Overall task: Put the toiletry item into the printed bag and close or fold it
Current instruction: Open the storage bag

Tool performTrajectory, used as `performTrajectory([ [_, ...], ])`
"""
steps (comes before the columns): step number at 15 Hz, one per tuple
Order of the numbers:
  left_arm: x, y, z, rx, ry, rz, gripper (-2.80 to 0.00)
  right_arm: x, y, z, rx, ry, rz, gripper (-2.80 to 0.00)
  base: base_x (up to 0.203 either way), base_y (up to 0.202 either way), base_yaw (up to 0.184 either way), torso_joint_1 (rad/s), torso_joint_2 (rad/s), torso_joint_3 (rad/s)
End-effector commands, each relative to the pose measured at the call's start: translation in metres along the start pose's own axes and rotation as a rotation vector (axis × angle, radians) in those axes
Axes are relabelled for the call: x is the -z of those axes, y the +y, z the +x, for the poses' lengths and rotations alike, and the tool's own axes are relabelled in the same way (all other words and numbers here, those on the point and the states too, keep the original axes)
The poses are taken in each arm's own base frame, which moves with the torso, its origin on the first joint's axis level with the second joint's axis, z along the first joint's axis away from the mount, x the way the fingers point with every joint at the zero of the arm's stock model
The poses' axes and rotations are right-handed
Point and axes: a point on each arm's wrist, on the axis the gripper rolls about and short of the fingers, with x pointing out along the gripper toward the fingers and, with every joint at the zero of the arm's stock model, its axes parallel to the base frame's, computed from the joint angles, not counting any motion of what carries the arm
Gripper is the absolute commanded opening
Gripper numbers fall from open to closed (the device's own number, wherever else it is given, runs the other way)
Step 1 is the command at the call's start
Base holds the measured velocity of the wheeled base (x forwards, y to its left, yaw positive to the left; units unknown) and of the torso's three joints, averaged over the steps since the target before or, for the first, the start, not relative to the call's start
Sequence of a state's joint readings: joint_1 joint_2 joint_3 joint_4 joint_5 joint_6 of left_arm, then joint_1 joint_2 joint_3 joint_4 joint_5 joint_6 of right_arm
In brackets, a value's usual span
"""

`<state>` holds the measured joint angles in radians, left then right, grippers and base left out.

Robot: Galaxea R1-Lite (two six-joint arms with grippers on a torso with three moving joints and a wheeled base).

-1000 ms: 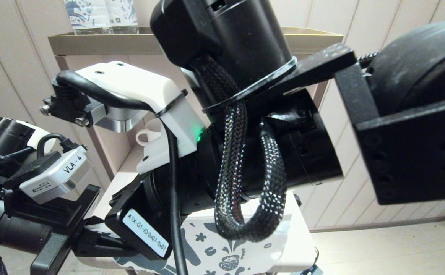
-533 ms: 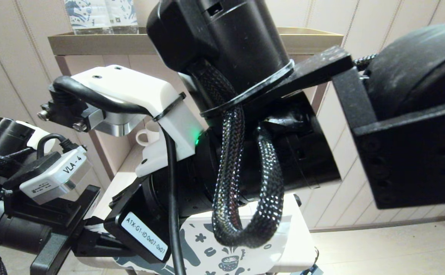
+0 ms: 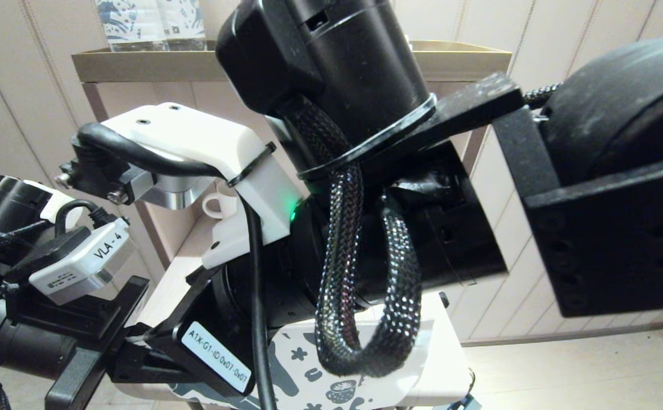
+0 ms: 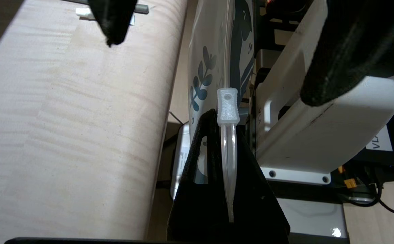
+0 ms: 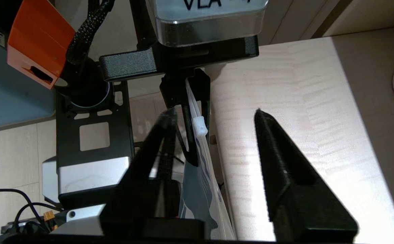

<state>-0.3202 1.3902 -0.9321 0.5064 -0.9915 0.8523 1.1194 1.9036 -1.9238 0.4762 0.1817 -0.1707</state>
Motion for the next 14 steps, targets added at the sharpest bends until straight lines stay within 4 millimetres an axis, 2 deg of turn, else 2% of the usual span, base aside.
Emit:
performTrajectory([
  [1, 0.000, 0.000, 0.000, 0.005, -0.003, 0.002, -2.80, -0.001, 0.001, 0.001, -0.005, -0.001, -0.004, 0.00, 0.000, 0.000, 0.000, 0.000, 0.00, 0.000],
  [6, 0.001, 0.000, 0.001, 0.007, -0.002, 0.000, -2.80, 0.000, 0.003, 0.002, -0.012, 0.002, 0.002, 0.00, 0.000, 0.000, 0.000, 0.000, 0.00, 0.000],
  [11, 0.000, 0.000, 0.000, 0.003, -0.004, 0.004, -2.80, 0.008, 0.000, 0.016, -0.016, 0.037, 0.013, 0.00, 0.000, 0.000, 0.000, 0.000, 0.00, 0.000],
  [14, 0.000, 0.000, 0.000, 0.003, -0.001, 0.002, -2.80, 0.009, -0.001, 0.017, -0.015, 0.043, 0.017, 0.00, 0.000, 0.000, 0.000, 0.000, 0.00, 0.000],
])
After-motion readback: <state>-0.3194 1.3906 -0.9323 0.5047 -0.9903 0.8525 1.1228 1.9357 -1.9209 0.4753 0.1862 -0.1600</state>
